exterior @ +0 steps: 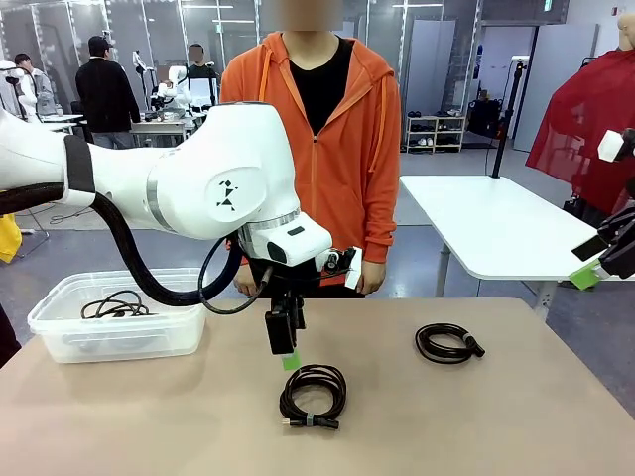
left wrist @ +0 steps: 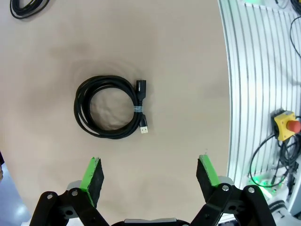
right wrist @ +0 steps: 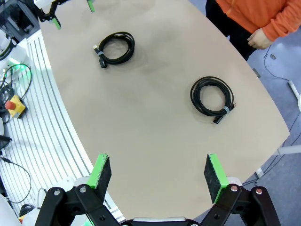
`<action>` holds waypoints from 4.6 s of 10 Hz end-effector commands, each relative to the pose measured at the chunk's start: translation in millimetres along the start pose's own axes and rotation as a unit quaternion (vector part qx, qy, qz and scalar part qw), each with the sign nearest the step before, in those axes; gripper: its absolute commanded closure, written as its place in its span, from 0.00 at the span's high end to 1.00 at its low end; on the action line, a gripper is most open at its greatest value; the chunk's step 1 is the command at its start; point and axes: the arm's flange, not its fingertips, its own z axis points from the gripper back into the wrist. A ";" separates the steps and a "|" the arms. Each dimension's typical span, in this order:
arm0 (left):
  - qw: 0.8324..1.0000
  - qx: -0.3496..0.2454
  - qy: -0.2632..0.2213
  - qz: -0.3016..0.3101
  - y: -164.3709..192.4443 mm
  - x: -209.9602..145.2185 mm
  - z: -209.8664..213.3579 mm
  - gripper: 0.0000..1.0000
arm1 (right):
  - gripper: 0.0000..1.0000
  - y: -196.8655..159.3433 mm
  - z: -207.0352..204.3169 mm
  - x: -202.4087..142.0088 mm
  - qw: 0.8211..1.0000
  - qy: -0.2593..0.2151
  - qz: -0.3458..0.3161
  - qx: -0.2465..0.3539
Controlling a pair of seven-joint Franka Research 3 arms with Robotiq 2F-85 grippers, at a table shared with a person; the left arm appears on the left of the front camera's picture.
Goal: Organize and store the cables.
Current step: Place the USB Extension Cable into the Organizing box.
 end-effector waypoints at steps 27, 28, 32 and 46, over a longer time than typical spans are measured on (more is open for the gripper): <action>0.998 0.000 0.050 0.031 13.2 6.9 -168.9 0.65 | 1.00 0.7 1.3 1.2 1.000 -0.002 -0.002 -0.002; 0.998 0.000 0.051 0.029 13.8 8.6 -168.3 0.26 | 1.00 0.7 1.3 1.2 1.000 -0.002 -0.002 -0.002; 0.999 -0.010 0.039 0.030 15.5 7.6 -168.8 0.00 | 1.00 0.7 1.3 1.2 1.000 -0.002 -0.002 -0.002; 0.999 -0.035 0.009 -0.031 63.4 -31.1 -15.0 0.00 | 1.00 0.7 1.3 1.2 1.000 -0.002 -0.002 -0.002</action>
